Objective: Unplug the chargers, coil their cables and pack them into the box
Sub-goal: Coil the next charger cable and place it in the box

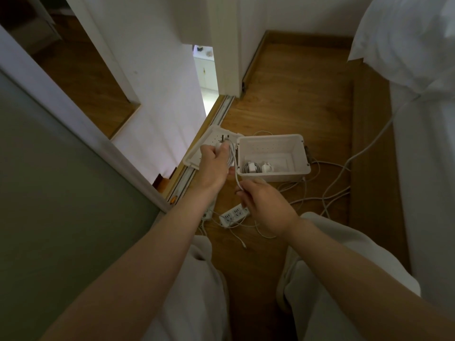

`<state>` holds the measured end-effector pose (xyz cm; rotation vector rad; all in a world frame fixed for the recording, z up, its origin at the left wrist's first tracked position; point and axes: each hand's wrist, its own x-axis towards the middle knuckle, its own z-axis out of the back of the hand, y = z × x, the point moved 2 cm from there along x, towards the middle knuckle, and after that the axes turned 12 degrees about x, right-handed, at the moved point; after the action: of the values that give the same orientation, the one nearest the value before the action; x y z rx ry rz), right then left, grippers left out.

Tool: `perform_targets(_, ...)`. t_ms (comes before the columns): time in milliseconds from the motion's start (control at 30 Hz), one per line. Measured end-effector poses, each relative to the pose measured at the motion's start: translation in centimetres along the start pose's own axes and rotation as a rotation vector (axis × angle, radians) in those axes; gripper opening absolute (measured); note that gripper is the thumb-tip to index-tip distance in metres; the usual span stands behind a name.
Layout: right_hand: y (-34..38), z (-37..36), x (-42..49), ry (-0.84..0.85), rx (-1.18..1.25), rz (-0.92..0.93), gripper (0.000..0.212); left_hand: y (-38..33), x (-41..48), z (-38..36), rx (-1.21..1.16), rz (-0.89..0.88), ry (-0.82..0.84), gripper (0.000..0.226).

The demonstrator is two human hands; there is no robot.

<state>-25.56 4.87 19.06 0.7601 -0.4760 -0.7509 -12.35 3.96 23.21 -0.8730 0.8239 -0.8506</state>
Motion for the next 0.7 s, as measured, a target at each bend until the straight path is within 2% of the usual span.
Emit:
perform_targets(67, -0.2, -0.1, 0.2, 0.004, 0.116, -0.072, 0.027, -0.4, -0.1, -0.4, -0.246, 0.085, 0.022, 0.022)
perform_targets(167, -0.1, -0.3, 0.5, 0.038, 0.263, -0.109, 0.028, -1.0, -0.3, -1.1, -0.721, 0.236, 0.141, 0.036)
perform_targets(233, 0.0, -0.2, 0.5, 0.063, 0.296, -0.101, 0.025, -1.3, -0.5, -0.9, -0.841, 0.283, 0.198, 0.033)
perform_targets(400, -0.7, 0.5, 0.8, 0.088, 0.32, -0.064, 0.022, -1.9, -0.5, -0.1, -0.74, 0.226, 0.408, 0.033)
perform_targets(500, -1.6, 1.2, 0.7, 0.077, 0.162, -0.046, 0.02, -2.2, -0.7, 1.0, -0.708, 0.146, 0.503, 0.027)
perform_targets(567, -2.1, 2.2, 0.7, 0.067, 0.076, -0.118, 0.023, -2.1, -0.6, 2.3, -0.66, 0.102, 0.54, 0.027)
perform_targets(633, -2.5, 3.2, 0.6, 0.062, 0.128, -0.161, 0.024, -1.7, -0.5, 3.4, -0.464, 0.057, 0.589, 0.03)
perform_targets(700, -2.6, 3.3, 0.5, 0.111, 0.143, -0.136, 0.024, -1.0, -0.7, 3.7, -0.169, -0.005, 0.651, 0.032)
